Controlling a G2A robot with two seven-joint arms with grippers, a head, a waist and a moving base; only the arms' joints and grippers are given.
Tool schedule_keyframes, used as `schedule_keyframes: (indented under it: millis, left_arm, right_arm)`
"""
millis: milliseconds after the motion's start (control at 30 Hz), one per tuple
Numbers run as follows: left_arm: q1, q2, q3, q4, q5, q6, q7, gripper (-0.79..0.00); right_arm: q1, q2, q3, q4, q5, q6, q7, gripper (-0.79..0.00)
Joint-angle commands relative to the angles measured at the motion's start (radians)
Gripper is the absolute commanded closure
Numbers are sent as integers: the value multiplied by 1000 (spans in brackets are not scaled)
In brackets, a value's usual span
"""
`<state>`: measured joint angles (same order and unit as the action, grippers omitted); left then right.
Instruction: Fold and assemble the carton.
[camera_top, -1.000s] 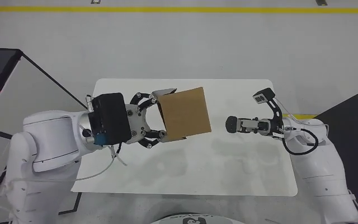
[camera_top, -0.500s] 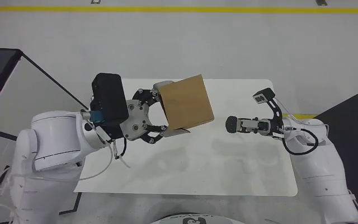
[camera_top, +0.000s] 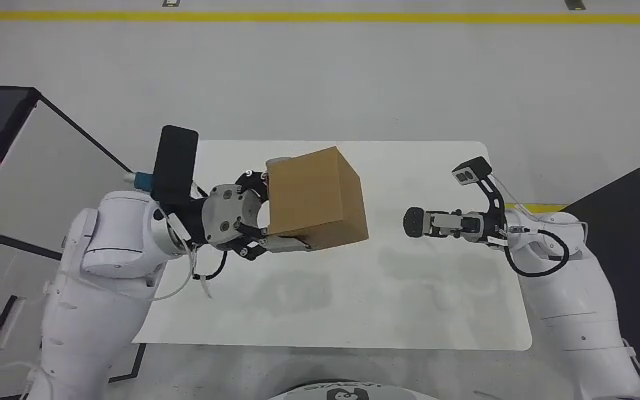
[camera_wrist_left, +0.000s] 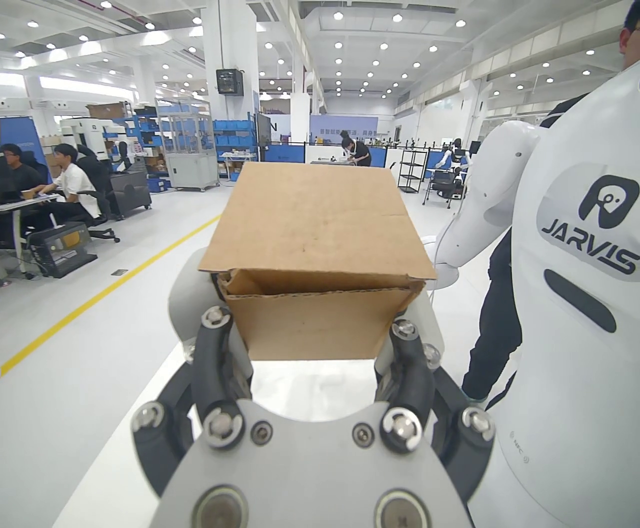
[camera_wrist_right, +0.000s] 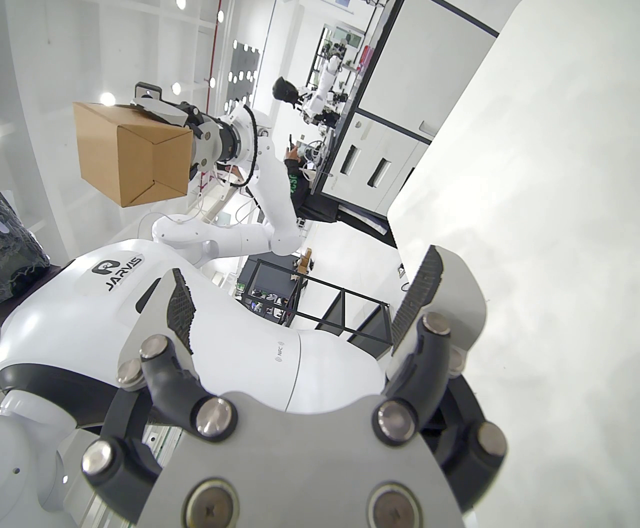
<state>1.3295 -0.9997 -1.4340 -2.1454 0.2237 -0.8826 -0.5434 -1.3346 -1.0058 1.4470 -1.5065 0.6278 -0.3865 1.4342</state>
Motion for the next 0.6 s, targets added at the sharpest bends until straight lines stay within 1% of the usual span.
schedule_keyframes:
  millis: [0,100,200,300,400,567]
  left_arm:
    - [0,0,0,0,0,0,0,0]
    - [5,-1,5,2,-14,4,13,0]
    - [21,-3,32,56,-120,-35,67,0]
    - [17,0,41,106,-167,-81,59,0]
    - [21,1,64,134,-221,-126,64,0]
    - [7,3,95,146,-321,-130,61,0]
  right_arm:
    - [0,0,0,0,0,0,0,-785]
    - [0,0,0,0,0,0,0,-785]
    - [0,0,0,0,0,0,0,-785]
    - [0,0,0,0,0,0,0,-785]
    - [0,0,0,0,0,0,0,-785]
    - [0,0,0,0,0,0,0,-785]
